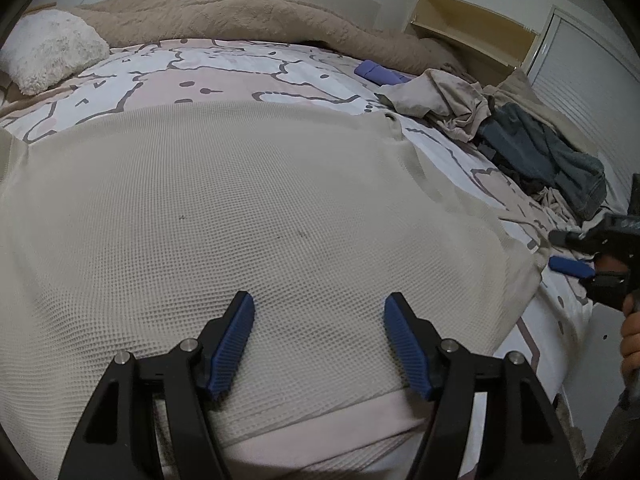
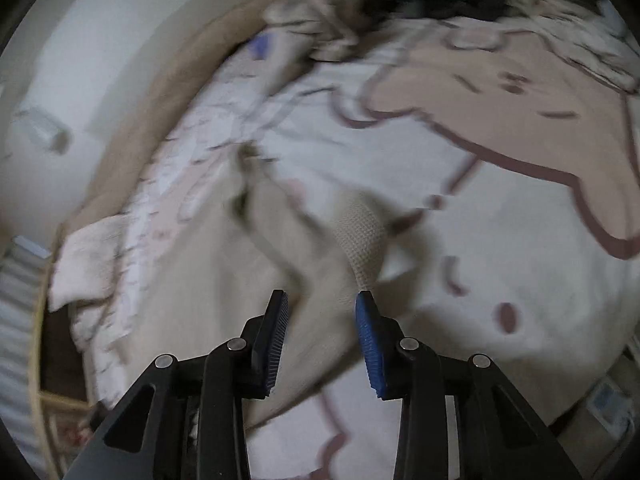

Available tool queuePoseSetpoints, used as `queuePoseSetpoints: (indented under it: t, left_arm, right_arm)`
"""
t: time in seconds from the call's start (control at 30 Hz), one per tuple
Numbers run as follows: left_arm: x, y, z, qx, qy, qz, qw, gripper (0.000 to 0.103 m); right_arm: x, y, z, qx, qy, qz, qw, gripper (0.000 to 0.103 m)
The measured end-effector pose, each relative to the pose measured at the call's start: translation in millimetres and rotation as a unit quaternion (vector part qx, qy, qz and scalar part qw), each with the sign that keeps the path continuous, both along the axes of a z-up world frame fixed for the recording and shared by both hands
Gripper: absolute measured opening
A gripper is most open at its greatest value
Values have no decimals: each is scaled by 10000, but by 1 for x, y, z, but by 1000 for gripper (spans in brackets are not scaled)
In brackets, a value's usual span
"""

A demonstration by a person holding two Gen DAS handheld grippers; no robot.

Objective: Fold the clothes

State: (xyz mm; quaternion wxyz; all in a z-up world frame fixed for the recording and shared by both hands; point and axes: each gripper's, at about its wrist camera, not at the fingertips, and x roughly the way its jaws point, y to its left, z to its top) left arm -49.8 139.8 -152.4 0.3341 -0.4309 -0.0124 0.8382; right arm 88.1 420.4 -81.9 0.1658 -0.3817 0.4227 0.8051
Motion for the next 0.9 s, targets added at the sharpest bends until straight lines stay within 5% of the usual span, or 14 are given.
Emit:
queuePoseSetpoints:
  t: [0.1, 0.17, 0.63, 0.7, 0.77, 0.8, 0.83, 0.9]
  left_arm:
    - [0, -1, 0, 56, -27, 2, 10000, 68]
    - [0, -1, 0, 62, -30, 5, 10000, 68]
    - [-2, -5, 0, 248, -114, 6, 9996, 68]
    - [-2, -5, 0, 253, -115, 4, 9996, 68]
    - [-2, -6, 0, 256, -113, 0, 9996, 68]
    - [-2, -6, 0, 261, -114, 0, 9996, 68]
    - [-2, -6, 0, 266, -115, 0, 9996, 68]
    - [-2, -6, 0, 265, -111, -2, 9996, 68]
  right_arm:
    - [-15, -10, 1, -505, 284, 256, 9980, 40]
    - [-27, -16, -8, -977, 350, 319, 9941, 84]
    - [-61, -31, -56, -1537, 273, 466, 9866, 85]
    - [-68, -33, -56, -1508, 339, 561, 9864, 77]
    - [-75, -33, -55, -1324, 190, 611, 9891, 32]
    - [-76, -35, -51, -1113, 66, 664, 9915, 18]
    - [-74, -39, -40, -819, 102, 733, 9939, 9]
    - [-67, -47, -19, -218, 194, 858, 9959, 9]
